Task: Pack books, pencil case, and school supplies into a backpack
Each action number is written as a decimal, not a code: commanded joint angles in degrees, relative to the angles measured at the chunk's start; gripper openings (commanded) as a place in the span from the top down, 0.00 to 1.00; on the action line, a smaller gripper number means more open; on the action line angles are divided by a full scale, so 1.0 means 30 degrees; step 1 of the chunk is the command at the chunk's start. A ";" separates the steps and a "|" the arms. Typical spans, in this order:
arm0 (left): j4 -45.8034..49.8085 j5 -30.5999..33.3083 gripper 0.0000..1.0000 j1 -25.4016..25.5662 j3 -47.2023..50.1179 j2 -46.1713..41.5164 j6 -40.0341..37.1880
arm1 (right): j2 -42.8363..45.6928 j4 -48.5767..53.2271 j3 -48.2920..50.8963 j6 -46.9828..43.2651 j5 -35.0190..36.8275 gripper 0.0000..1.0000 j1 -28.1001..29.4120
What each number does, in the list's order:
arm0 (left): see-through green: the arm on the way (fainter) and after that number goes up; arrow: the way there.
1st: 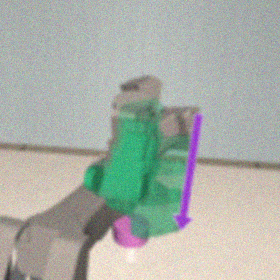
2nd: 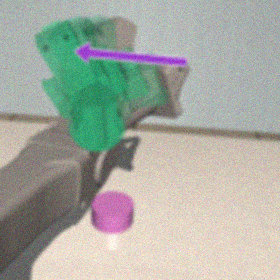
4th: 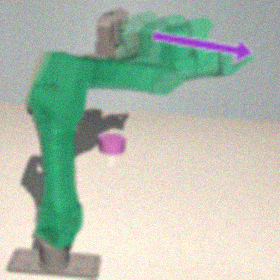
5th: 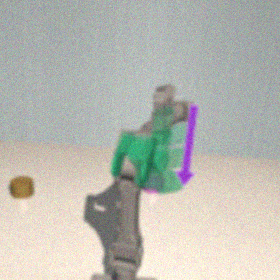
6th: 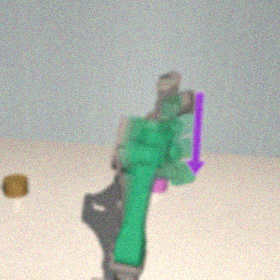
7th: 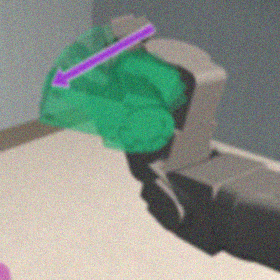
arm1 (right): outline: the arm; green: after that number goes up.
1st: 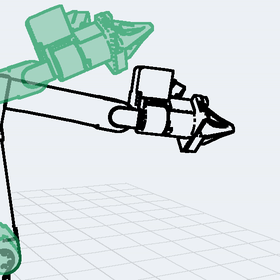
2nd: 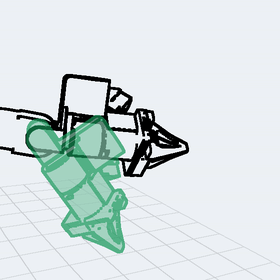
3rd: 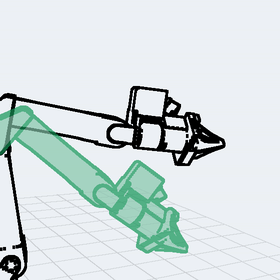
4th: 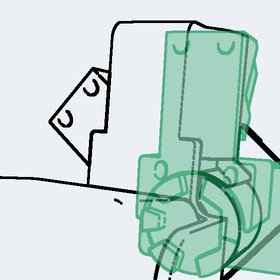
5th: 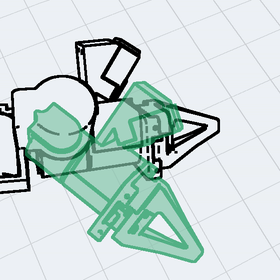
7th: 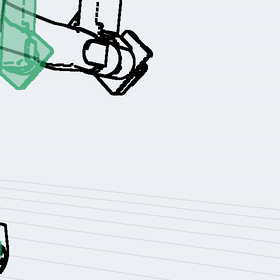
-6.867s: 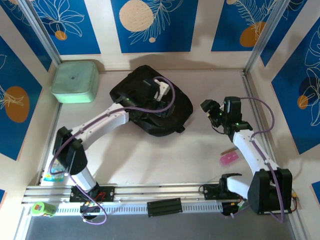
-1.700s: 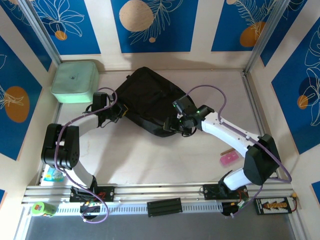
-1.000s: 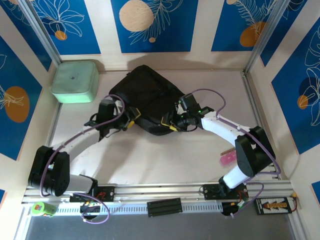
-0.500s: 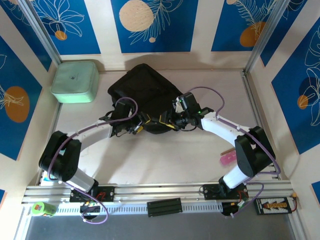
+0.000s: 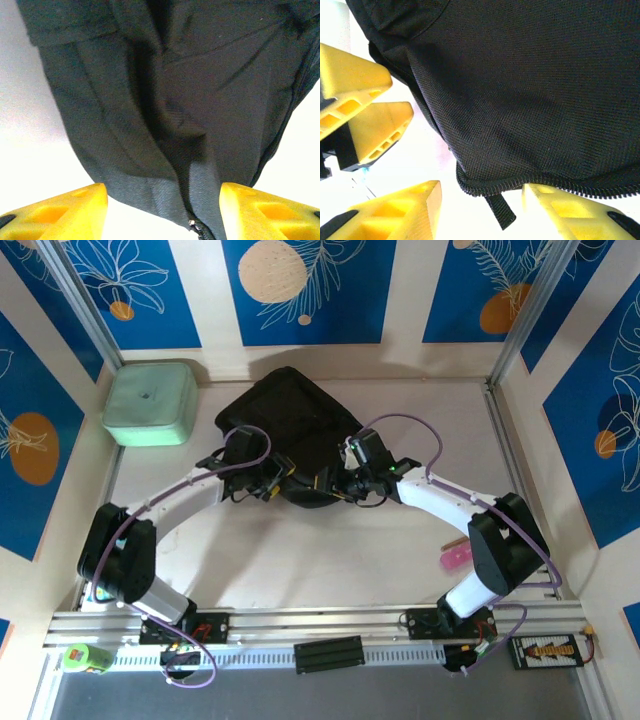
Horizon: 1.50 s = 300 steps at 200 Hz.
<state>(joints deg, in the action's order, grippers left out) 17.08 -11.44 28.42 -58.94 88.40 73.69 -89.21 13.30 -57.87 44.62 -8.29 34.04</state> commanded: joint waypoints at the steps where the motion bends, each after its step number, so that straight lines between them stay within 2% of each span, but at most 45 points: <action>1: 0.1670 0.0562 0.42 0.0149 -0.0655 0.0739 0.0460 | 0.0059 0.0338 0.0129 -0.0313 0.0377 0.54 0.0164; 69: 0.2487 0.1236 0.74 0.0275 -0.0463 0.0670 0.0369 | 0.0380 0.0532 0.0279 0.0033 0.0773 0.55 0.0159; 107: 0.2495 0.1012 0.93 0.0290 -0.0252 0.0046 0.0032 | 0.0904 0.1163 0.0209 0.0096 0.0687 0.56 0.0460; 128: 0.1930 0.0325 1.00 0.0277 -0.0003 -0.0354 -0.0443 | 0.1179 0.1811 0.0300 0.0351 0.0569 0.53 0.0791; 176: 0.1018 -0.1537 1.00 0.0237 0.0456 -0.0784 -0.1310 | 0.1915 0.2456 0.1325 0.0669 0.1416 0.41 0.1137; 232: 0.1145 -0.1978 1.00 0.0240 -0.0054 -0.1048 -0.2381 | 0.0085 0.1952 -0.0493 -0.1448 0.0890 0.41 0.1190; 250: 0.1158 -0.1990 1.00 0.0222 -0.0121 -0.1014 -0.2425 | -0.0655 0.1920 -0.1301 -0.1928 0.0817 0.44 0.1221; 300: 0.1045 -0.2169 1.00 0.0222 -0.0349 -0.0674 -0.2468 | -0.0977 0.1719 -0.1830 -0.1992 0.0949 0.61 0.1804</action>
<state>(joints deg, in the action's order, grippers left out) 19.55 -14.98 28.73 -58.28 86.94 67.35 -91.85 19.40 -61.23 39.83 -4.82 38.17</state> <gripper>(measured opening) 0.059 0.424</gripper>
